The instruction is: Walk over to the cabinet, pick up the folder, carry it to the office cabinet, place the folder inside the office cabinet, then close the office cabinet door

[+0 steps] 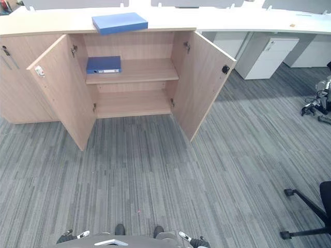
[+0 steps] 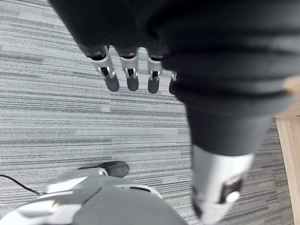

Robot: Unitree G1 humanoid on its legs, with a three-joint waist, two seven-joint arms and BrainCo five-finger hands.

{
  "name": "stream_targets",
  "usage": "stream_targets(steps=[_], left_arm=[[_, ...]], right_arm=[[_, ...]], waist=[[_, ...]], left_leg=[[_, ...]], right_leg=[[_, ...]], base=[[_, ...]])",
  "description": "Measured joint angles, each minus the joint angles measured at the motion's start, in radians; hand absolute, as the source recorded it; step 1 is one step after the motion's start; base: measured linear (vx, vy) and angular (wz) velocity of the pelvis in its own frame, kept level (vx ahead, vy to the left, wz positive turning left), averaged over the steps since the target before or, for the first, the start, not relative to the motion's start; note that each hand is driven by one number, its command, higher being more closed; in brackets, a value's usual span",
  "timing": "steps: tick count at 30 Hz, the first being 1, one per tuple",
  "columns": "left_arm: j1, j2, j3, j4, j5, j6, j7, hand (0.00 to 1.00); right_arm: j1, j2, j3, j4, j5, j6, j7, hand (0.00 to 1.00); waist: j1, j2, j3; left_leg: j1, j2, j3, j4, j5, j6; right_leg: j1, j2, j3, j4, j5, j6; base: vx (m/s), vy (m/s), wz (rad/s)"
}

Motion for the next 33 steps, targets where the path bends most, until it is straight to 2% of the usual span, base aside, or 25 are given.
stream_targets(steps=[1,5,12,28,33], left_arm=[[-0.004,-0.002,0.002,0.003,0.001,0.0,0.001,0.0],[-0.031,-0.01,0.005,0.038,0.011,0.0,-0.001,0.0],[-0.051,-0.007,0.005,0.04,0.012,0.0,-0.001,0.0],[-0.053,-0.005,-0.002,0.042,0.053,-0.001,-0.001,0.0],[-0.058,-0.004,-0.002,0.041,0.059,-0.001,-0.001,0.0]], right_arm=[[-0.008,0.0,-0.007,0.001,0.0,0.0,0.0,0.0],[-0.021,-0.001,-0.029,0.004,-0.006,0.001,0.002,0.0],[-0.065,0.009,-0.043,0.001,-0.009,0.0,0.002,0.0],[-0.071,0.002,-0.025,0.0,-0.044,0.007,0.003,0.0],[-0.077,0.0,-0.026,0.002,-0.045,0.01,0.007,0.0]], waist=[[0.0,-0.011,-0.004],[-0.017,0.007,0.012],[-0.017,0.001,0.032],[-0.02,0.003,0.038],[-0.013,-0.002,0.04]], left_leg=[[0.014,0.002,0.011,-0.015,0.008,0.005],[0.038,0.002,0.014,-0.036,0.017,0.014],[0.069,0.006,0.041,-0.037,0.009,0.003],[0.054,0.018,0.105,-0.045,-0.003,-0.001],[0.042,0.018,0.128,-0.043,-0.029,0.0]], right_leg=[[0.004,0.002,-0.002,-0.008,0.016,0.009],[0.034,0.008,-0.01,-0.039,0.03,0.01],[0.065,0.012,0.005,-0.059,0.03,0.022],[0.021,0.015,0.017,-0.067,0.033,0.014],[-0.004,0.015,0.038,-0.058,0.035,0.024]], base=[[0.09,-0.019,-0.11],[0.12,-0.02,-0.05],[0.01,-0.016,-0.09],[-0.06,-0.013,-0.13],[0.08,-0.002,-0.15]])
